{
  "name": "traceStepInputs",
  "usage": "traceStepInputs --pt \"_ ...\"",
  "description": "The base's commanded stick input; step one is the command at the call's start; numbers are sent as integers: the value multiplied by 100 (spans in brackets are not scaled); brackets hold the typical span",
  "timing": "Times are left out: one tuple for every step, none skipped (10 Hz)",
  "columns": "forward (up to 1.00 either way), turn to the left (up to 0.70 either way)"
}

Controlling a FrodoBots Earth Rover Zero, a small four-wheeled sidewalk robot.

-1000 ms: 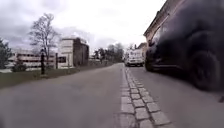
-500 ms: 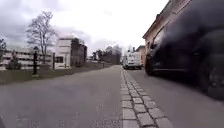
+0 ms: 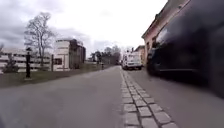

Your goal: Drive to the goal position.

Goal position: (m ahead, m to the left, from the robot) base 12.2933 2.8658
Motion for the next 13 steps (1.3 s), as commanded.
traceStepInputs --pt "85 0" --pt "85 0" --pt "85 0" --pt "85 0" --pt "85 0" --pt "85 0" --pt "85 0" --pt "85 0" --pt "85 0" --pt "85 0" --pt "85 0" --pt "85 0" --pt "85 0"
